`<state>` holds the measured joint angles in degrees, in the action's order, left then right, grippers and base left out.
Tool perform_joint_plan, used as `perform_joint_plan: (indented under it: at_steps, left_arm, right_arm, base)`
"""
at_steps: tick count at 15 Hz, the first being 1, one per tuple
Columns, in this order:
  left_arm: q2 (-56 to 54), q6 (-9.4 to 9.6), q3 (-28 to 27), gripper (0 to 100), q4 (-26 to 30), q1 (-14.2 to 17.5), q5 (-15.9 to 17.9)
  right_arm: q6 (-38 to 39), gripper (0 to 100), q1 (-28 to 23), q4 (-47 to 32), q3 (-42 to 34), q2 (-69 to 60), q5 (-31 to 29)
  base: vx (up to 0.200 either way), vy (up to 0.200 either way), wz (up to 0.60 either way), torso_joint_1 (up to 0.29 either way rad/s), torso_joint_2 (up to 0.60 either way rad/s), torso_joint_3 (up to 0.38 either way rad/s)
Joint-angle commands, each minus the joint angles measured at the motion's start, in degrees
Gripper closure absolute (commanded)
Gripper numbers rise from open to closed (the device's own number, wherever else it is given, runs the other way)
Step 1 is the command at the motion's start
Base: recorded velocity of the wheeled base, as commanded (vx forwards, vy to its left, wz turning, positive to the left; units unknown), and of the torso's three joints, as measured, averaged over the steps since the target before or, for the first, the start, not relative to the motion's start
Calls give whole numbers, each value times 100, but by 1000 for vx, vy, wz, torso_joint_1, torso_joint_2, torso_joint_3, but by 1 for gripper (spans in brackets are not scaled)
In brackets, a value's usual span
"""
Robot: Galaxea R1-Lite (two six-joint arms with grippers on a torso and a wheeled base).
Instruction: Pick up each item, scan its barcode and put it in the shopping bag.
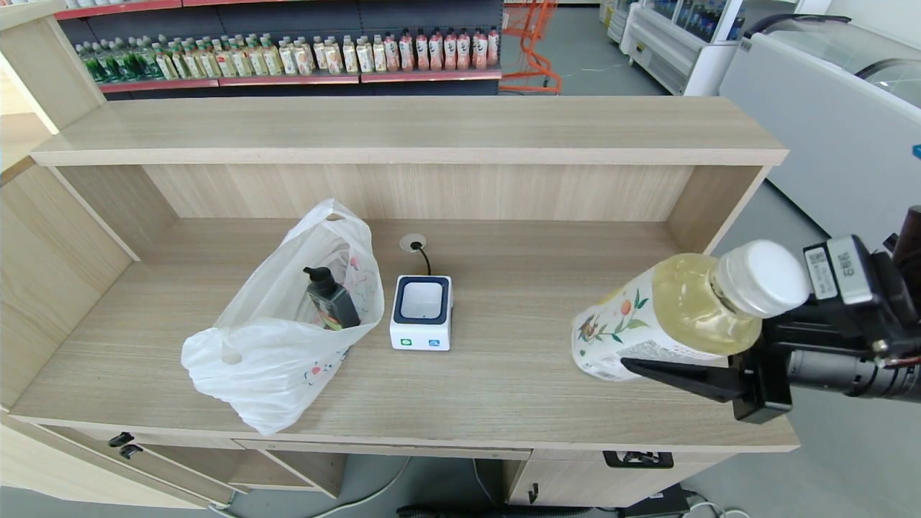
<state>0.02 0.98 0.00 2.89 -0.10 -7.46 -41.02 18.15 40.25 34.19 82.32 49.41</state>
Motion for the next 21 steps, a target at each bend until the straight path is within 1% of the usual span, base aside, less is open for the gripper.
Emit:
perform_joint_plan:
  at_steps: [1,3,7,11,15,21]
  left_arm:
    - [-2,-1,0,0,1,1,-1]
    - [-2,-1,0,0,1,1,-1]
    - [-2,-1,0,0,1,1,-1]
    - [6,-1,0,0,1,1,-1]
    - [6,-1,0,0,1,1,-1]
    - [-2,-10,0,0,1,1,-1]
  right_arm:
    - [-1602,100,-1042,26,17,346,-731]
    - [-1954,100,-1174,53,105,284,-1091]
    - [-2384,100,-1481,325,140,293,-1443]
    - [-2709,100,-1560,492,96,390,-1469]
    - [-2745,100,-1560,492,52,486,-1452]
    - [-2683,100,-1428,483,61,697,-1232]
  base:
    - [0,0,0,0,0,0]
    - [0,0,0,0,0,0]
    - [0,0,0,0,0,0]
    - [0,0,0,0,0,0]
    - [0,0,0,0,0,0]
    - [0,200,0,5,5,0]
